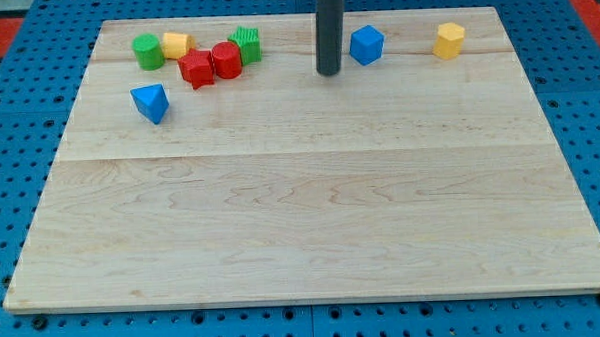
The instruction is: Move the triangle into the cube
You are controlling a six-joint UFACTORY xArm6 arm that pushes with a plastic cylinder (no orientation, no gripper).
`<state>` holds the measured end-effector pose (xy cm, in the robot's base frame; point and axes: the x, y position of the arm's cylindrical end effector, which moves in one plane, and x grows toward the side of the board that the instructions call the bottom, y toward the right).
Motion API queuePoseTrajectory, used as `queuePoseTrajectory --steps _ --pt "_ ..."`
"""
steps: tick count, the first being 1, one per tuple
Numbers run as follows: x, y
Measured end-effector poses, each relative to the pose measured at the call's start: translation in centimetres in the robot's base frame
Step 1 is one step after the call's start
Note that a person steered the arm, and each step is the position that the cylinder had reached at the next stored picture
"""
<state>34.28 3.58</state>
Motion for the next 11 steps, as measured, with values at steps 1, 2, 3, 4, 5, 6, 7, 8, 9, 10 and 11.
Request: queuePoseTrajectory --steps 1,2,3,4,5,6,7,8,9,10,11 --pt "4.5 -12.7" --pt "6.1 -21.9" --pt "2.1 -26.6" --pt "-2.3 -15.2" --pt "0.6 -16.4" --pt "0.4 -26.1" --pt "4.3 -27.0" --pt "2.2 -18.1" --pt "-0.6 -7.7" --pt "2.6 -6.7" --pt "1.0 0.3"
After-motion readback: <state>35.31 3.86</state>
